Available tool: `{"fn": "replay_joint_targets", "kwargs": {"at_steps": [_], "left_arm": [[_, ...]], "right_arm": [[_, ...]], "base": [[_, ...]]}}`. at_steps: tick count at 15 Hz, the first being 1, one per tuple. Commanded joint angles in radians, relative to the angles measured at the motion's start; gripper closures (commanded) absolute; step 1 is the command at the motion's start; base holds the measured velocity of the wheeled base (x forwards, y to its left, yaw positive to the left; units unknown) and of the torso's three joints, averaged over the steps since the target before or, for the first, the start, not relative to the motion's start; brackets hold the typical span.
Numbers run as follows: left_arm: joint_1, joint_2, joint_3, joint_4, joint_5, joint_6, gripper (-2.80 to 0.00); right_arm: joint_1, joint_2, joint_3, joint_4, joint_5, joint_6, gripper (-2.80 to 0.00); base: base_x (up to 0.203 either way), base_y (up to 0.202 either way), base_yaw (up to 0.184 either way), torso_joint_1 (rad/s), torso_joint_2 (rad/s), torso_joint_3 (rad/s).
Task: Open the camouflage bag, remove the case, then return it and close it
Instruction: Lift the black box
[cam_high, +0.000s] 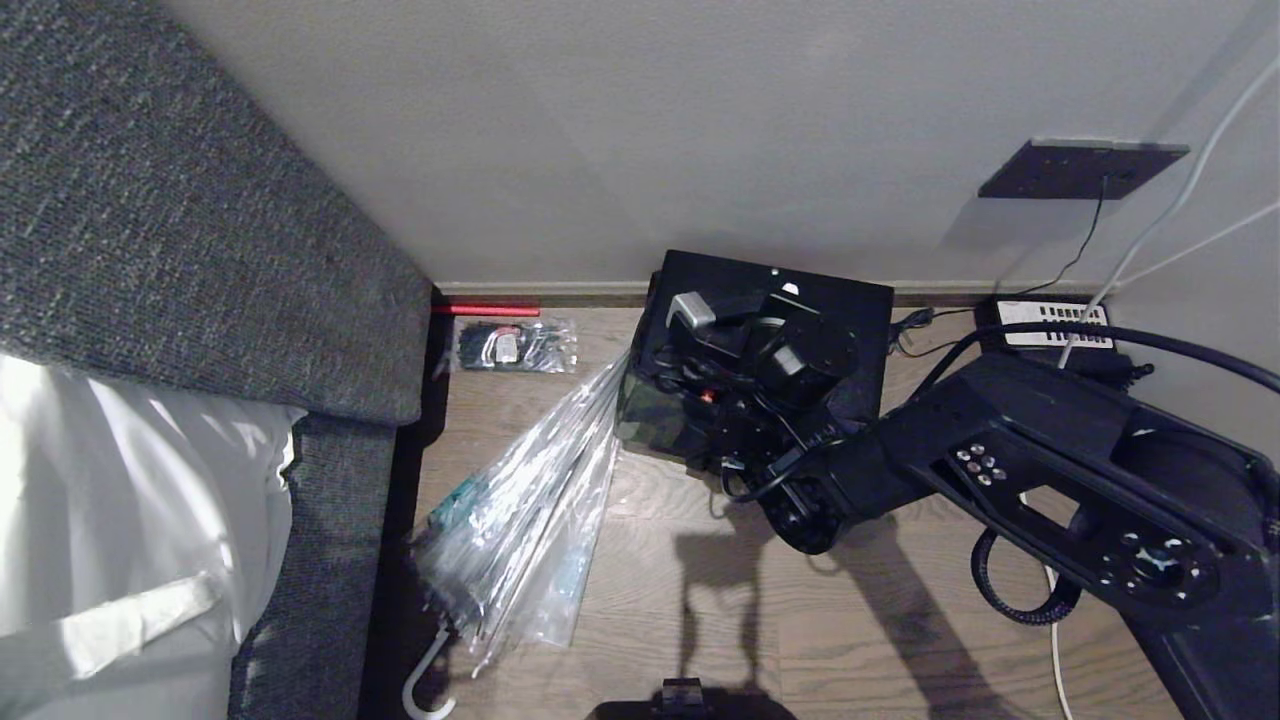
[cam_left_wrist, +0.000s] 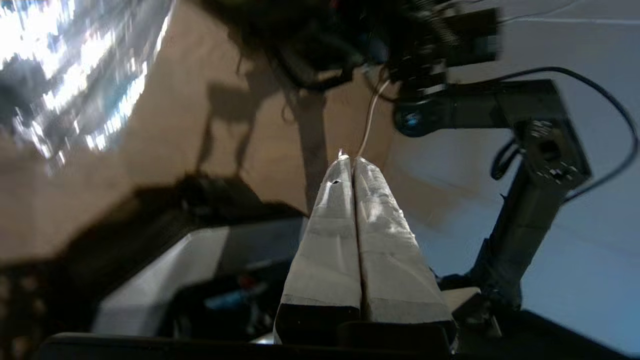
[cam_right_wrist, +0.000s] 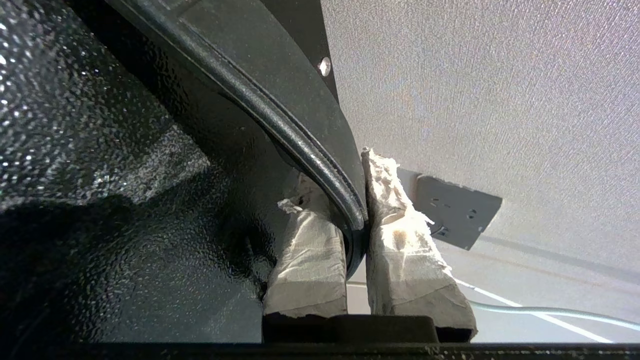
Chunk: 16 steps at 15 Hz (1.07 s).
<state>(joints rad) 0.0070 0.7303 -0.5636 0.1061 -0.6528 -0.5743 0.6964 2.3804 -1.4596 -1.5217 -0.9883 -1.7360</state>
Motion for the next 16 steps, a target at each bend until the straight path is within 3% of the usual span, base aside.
{"fn": "replay_joint_targets", "kwargs": {"at_steps": [1,4,6,10,16], "left_arm": [[0.001,0.147,0.082,-0.13,-0.009,-0.02,0.0],[0.001,0.335,0.142,-0.387,-0.012,-0.114,0.0],[0.001,0.45,0.157,-0.497,-0.013,-0.171,0.0],[0.001,0.722,0.166,-0.666,-0.021,-0.195,0.0],[-0.023,1.055,0.153,-1.017,-0.106,-0.207,0.0]], "right_arm": [[0.0,-0.001,0.0,-0.008,-0.006,-0.01,0.0],[0.0,-0.004,-0.001,-0.008,-0.006,-0.01,0.0],[0.0,-0.004,-0.001,-0.008,-0.006,-0.01,0.0],[0.0,0.0,-0.001,-0.008,-0.006,-0.01,0.0],[0.001,-0.003,-0.007,-0.008,-0.011,-0.01,0.0]], "base": [[0.0,0.0,0.0,0.0,0.0,0.0],[0.0,0.0,0.0,0.0,0.0,0.0],[0.0,0.0,0.0,0.0,0.0,0.0],[0.0,0.0,0.0,0.0,0.0,0.0],[0.0,0.0,0.0,0.0,0.0,0.0]]}}
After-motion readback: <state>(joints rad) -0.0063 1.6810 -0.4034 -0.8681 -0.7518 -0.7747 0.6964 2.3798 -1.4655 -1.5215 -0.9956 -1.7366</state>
